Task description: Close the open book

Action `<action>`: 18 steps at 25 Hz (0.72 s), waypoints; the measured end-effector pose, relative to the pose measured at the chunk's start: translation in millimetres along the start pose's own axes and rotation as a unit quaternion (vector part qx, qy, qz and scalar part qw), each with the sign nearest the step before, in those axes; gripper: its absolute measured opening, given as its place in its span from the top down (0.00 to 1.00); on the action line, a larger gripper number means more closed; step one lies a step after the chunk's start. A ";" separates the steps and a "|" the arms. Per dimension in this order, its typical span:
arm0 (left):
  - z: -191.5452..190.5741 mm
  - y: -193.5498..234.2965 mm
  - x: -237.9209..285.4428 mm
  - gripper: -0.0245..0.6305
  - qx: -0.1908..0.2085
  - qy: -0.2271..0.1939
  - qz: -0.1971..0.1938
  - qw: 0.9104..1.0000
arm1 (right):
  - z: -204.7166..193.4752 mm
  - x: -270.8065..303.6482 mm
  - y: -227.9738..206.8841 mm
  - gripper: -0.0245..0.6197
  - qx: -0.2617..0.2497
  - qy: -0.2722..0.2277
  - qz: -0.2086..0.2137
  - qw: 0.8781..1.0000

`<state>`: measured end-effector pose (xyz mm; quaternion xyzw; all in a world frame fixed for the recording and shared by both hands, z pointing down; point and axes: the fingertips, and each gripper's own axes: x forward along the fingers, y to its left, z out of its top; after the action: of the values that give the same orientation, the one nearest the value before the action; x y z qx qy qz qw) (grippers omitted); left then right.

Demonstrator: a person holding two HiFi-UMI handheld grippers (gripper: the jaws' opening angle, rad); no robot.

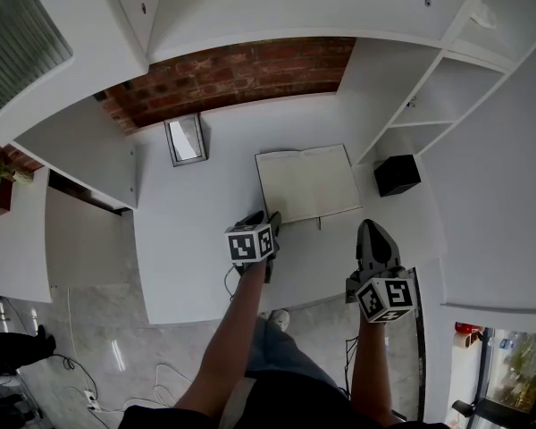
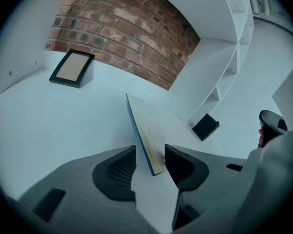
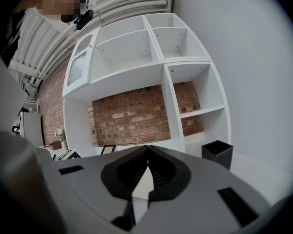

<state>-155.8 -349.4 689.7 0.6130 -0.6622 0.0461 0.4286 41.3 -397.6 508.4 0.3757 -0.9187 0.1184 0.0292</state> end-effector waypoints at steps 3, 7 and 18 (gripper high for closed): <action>-2.2 -1.2 2.3 0.71 -0.004 0.004 -0.003 1.000 | 0.2 -1.4 -1.8 0.96 0.001 0.000 -0.002 1.000; -4.8 -2.1 4.4 0.75 -0.019 0.004 -0.007 1.000 | -0.5 -3.6 -2.7 0.96 0.000 0.000 -0.005 1.000; 18.8 -17.8 -13.7 0.90 -0.015 -0.055 -0.019 0.998 | -1.9 -8.5 -6.4 0.96 0.006 -0.003 -0.011 1.000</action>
<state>-151.8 -354.2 661.0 0.6205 -0.6740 -0.0056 0.4010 51.8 -395.7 510.3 0.3863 -0.9139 0.1222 0.0254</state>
